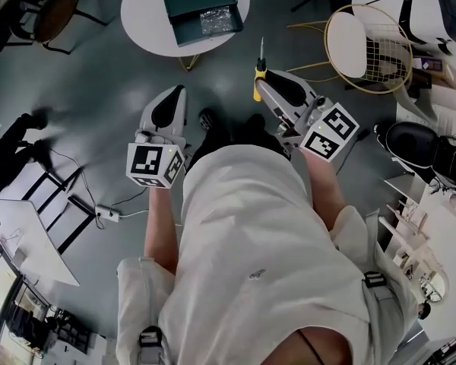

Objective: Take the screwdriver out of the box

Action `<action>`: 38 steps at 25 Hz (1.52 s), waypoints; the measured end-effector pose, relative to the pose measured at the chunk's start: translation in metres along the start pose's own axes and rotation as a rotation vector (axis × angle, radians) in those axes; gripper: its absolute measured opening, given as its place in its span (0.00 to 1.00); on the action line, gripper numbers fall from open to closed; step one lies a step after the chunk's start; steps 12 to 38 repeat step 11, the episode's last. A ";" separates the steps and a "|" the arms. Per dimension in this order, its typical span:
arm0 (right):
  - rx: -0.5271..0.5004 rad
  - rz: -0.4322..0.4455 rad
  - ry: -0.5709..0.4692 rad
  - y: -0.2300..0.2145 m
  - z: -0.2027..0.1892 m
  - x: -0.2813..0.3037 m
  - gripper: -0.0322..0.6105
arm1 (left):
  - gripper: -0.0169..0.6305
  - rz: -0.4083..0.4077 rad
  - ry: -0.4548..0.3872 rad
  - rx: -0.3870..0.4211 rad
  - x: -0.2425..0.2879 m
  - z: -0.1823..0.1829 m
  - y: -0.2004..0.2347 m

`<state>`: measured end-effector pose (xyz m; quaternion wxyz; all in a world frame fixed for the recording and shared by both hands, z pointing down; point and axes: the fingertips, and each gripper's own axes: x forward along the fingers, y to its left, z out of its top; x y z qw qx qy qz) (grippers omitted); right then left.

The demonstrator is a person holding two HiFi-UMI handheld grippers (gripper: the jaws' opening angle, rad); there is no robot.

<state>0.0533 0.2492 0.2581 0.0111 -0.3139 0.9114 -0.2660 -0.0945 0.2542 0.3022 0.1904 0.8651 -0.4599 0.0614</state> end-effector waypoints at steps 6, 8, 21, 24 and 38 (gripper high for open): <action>0.000 0.005 -0.004 0.001 -0.003 0.001 0.17 | 0.04 -0.023 0.006 0.013 0.003 0.000 -0.005; 0.001 0.006 -0.009 0.003 -0.003 -0.001 0.17 | 0.04 -0.029 0.009 0.012 0.002 -0.001 -0.009; 0.005 0.005 -0.011 0.006 -0.007 -0.005 0.17 | 0.04 -0.036 0.013 0.007 -0.001 -0.005 -0.014; 0.005 0.005 -0.011 0.006 -0.007 -0.005 0.17 | 0.04 -0.036 0.013 0.007 -0.001 -0.005 -0.014; 0.005 0.005 -0.011 0.006 -0.007 -0.005 0.17 | 0.04 -0.036 0.013 0.007 -0.001 -0.005 -0.014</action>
